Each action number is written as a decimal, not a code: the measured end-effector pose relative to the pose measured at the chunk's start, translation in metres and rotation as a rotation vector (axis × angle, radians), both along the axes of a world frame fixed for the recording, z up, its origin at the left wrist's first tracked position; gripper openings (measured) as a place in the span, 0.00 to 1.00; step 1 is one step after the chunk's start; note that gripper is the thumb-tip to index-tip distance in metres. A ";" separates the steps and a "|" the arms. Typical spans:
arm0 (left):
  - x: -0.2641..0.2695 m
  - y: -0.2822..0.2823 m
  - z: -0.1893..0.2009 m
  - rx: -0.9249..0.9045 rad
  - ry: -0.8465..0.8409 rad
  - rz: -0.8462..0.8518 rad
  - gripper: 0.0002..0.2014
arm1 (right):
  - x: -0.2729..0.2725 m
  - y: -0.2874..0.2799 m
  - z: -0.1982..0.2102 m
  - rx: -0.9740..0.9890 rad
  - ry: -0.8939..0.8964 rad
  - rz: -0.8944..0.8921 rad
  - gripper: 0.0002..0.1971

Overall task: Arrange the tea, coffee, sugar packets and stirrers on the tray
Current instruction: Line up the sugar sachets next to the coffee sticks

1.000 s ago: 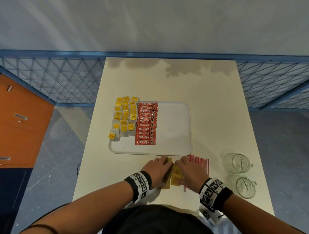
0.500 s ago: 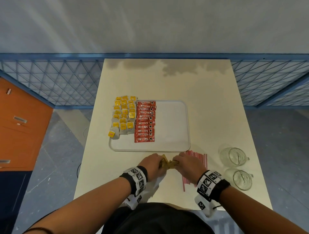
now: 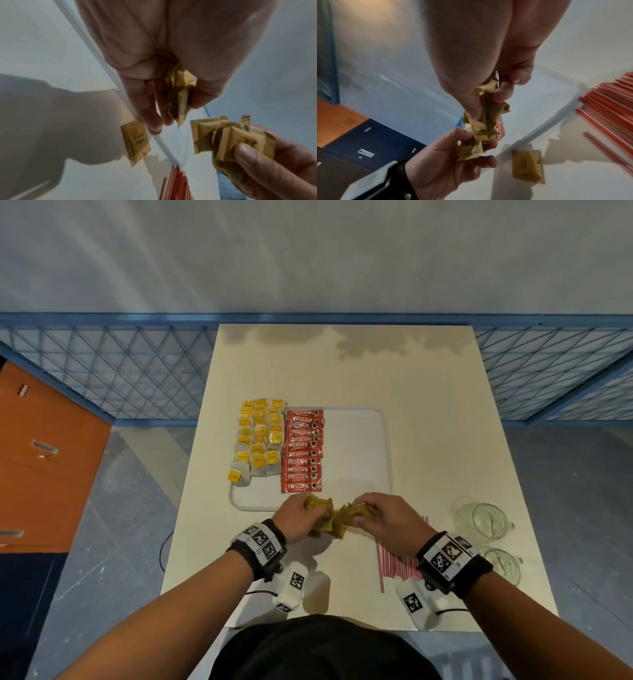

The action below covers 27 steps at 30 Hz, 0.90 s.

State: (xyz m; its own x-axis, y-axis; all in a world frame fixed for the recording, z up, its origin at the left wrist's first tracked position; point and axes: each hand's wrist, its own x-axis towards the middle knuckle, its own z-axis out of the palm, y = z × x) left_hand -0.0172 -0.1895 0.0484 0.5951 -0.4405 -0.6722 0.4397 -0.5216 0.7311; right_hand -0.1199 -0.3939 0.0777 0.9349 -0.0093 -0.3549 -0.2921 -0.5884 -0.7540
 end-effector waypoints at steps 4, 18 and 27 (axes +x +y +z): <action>0.002 0.000 0.013 -0.090 0.075 0.077 0.07 | 0.009 0.002 0.015 0.068 0.029 0.061 0.07; -0.003 0.001 0.052 -0.345 0.457 0.174 0.17 | 0.035 0.019 0.029 0.093 0.057 0.127 0.11; 0.000 0.002 0.054 -0.423 0.417 0.242 0.15 | 0.044 0.022 0.038 0.072 -0.040 0.107 0.09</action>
State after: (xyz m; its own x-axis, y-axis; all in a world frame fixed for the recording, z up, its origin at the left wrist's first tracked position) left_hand -0.0175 -0.1875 0.1022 0.4373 -0.6042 -0.6661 0.8006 -0.0759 0.5944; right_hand -0.0762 -0.3714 0.1161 0.9425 0.1157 -0.3134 -0.1991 -0.5589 -0.8049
